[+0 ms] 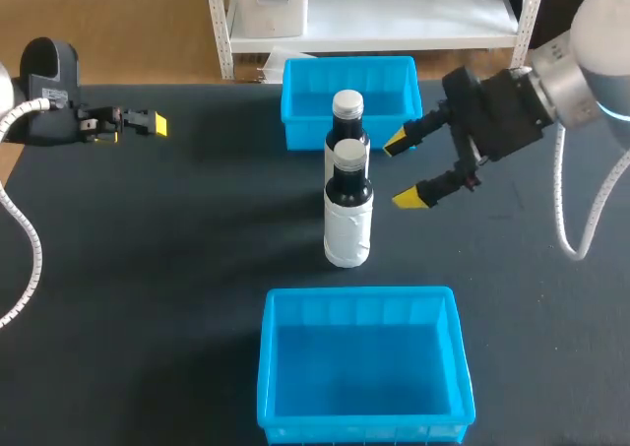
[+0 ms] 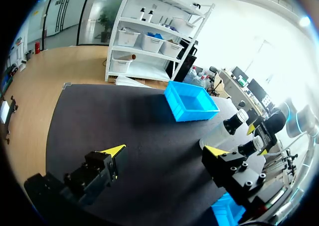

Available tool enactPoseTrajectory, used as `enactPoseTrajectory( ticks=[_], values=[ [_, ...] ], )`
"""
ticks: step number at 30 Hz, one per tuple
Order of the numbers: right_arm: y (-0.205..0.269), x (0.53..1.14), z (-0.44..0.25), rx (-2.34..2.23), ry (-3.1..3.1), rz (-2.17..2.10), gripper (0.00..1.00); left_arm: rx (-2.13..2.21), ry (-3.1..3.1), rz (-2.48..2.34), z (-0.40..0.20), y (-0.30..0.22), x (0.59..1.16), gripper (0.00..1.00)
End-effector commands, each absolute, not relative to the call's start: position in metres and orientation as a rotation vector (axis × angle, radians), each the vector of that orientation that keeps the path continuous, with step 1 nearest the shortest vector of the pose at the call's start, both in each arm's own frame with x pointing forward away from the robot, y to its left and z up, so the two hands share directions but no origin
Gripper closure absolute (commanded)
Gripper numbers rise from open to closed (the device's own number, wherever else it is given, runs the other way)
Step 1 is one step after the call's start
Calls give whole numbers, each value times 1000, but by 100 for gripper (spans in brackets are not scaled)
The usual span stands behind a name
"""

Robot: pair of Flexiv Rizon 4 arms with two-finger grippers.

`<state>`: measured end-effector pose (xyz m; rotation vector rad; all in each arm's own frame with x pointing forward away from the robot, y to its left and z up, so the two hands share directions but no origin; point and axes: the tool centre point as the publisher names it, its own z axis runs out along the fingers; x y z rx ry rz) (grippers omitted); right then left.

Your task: Pick up the bottle, and place it in the far bin if it is heavy, or in the near bin if it is light.

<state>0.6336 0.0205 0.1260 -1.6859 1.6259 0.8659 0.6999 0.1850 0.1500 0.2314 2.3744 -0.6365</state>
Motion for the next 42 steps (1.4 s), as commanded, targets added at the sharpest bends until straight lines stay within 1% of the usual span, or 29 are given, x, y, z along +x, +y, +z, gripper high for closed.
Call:
enactPoseTrajectory(
  ticks=[1,28,42],
  values=[
    [31,639,126,-1690,1611,885,0,231,2374,-636,150,185,700,0],
    [77,634,128,-1596,1669,920,0,231,2374,-636,150,185,700,0],
    [83,633,123,-1594,1681,921,0,231,2374,-636,150,185,700,0]
  ],
)
